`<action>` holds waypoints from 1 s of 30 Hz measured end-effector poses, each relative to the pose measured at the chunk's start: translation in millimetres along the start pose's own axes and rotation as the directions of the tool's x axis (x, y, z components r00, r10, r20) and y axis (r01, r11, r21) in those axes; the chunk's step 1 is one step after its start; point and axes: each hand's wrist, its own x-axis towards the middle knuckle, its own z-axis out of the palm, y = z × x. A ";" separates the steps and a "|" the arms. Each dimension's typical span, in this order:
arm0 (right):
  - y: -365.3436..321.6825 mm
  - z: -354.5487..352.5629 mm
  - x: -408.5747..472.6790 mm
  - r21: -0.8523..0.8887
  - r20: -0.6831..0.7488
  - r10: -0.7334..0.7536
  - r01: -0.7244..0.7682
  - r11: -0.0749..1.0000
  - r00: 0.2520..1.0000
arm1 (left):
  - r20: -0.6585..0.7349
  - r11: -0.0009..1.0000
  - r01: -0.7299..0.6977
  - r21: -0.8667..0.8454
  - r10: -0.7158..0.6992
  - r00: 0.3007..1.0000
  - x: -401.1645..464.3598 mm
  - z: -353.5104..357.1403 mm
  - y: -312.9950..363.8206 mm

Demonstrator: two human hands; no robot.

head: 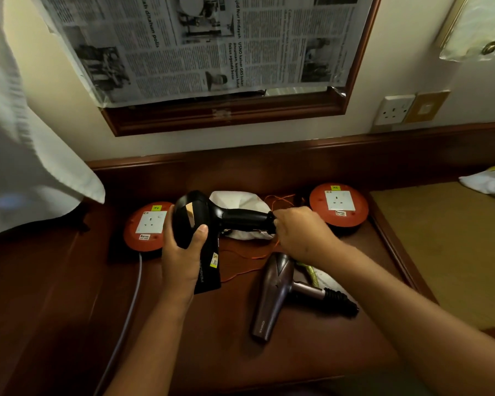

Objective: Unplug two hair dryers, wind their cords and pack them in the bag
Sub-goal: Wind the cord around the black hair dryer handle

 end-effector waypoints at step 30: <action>39.3 50.1 6.8 0.899 0.298 0.007 -0.283 0.334 0.955 | 0.057 0.943 0.260 -0.207 -0.254 0.966 0.9 -1.9 -8.9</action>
